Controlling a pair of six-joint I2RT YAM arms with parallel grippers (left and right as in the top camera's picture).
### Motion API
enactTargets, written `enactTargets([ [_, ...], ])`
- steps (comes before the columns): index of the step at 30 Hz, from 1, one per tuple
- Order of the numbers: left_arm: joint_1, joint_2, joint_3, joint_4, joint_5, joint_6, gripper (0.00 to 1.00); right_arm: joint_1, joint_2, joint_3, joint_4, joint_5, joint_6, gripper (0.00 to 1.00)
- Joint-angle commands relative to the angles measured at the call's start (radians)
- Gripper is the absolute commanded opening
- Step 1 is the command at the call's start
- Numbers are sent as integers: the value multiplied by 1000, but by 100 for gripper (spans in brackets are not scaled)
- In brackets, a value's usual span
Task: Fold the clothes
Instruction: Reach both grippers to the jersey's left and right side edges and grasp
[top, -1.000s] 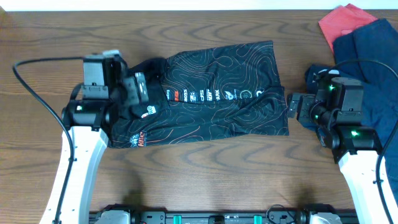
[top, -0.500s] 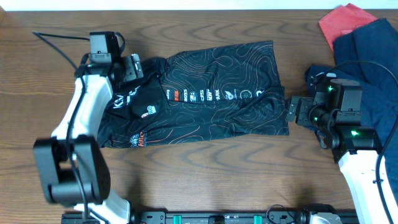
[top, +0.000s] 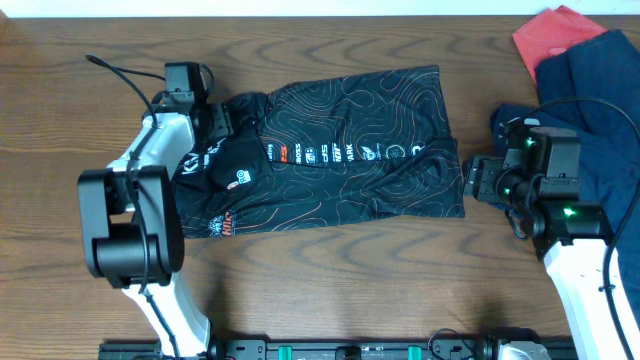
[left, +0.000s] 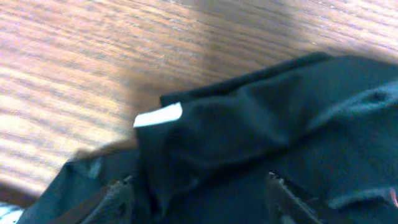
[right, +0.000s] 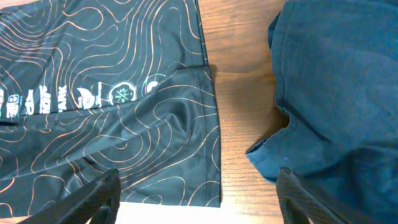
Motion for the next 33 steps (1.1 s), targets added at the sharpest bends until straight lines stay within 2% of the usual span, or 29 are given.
enactTargets([
  [1,4,22,24,42,-2,-9,54,15,13,19,-3,-10,32,69],
  [3,4,25,23,82,-2,-11,30,15,13,19,-4,-12,32,63],
  [4,4,26,23,96,-2,-11,23,15,13,19,-4,-12,32,61],
  [6,4,26,23,133,-2,-11,13,15,13,19,-7,-15,32,56],
  [8,5,26,23,166,-3,-11,8,15,13,19,-11,-16,32,54],
  [17,85,24,138,333,-6,-84,6,15,13,19,-14,-16,39,52],
  [22,149,24,219,358,-6,-101,6,15,13,19,-6,-16,39,55],
  [23,160,24,229,345,-5,-114,11,15,13,19,-3,-16,39,55],
  [26,174,24,237,262,22,-124,61,15,13,19,21,-20,39,61],
  [30,169,24,237,69,51,-123,77,15,20,19,107,-35,21,62],
  [33,160,24,237,-35,53,-115,77,17,57,28,186,-35,-3,65],
])
